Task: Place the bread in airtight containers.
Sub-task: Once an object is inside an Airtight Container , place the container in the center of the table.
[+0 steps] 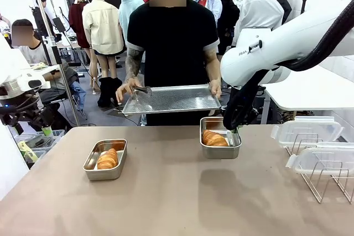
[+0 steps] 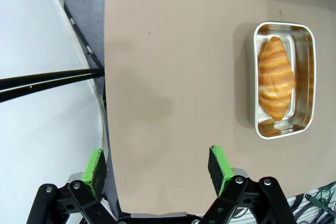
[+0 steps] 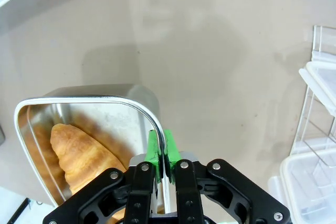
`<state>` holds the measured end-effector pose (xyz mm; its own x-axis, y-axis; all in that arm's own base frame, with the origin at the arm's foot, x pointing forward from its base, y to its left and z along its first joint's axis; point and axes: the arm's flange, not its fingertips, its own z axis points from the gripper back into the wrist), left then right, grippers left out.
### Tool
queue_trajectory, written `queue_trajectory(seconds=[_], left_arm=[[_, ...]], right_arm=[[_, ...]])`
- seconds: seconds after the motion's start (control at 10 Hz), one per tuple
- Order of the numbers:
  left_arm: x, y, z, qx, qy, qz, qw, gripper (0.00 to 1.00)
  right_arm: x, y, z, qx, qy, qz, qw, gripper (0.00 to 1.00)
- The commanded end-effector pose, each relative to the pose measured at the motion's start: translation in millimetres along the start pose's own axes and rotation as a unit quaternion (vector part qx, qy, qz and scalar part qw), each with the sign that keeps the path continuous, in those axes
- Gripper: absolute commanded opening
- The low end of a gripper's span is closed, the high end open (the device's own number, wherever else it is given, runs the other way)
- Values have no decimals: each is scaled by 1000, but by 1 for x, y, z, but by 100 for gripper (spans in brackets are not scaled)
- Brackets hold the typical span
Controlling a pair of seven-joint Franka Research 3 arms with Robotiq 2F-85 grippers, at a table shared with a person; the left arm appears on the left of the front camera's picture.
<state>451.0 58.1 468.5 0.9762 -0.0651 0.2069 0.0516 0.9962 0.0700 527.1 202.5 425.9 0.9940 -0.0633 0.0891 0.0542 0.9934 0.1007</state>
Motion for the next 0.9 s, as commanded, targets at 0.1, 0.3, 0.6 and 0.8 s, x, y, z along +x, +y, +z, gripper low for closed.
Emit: queue_trajectory(seconds=[0.1, 0.3, 0.6, 0.8], left_arm=[[-5, 2, 1, 4, 0, 1, 1000, 100], [-5, 2, 1, 4, 0, 1, 1000, 100], [-5, 2, 1, 4, 0, 1, 1000, 100], [-5, 2, 1, 4, 0, 1, 1000, 100]], right_arm=[[2, 1, 1, 1, -2, 4, 1000, 0], [2, 1, 1, 1, -2, 4, 1000, 0], [2, 1, 1, 1, -2, 4, 1000, 0], [2, 1, 1, 1, -2, 4, 1000, 0]])
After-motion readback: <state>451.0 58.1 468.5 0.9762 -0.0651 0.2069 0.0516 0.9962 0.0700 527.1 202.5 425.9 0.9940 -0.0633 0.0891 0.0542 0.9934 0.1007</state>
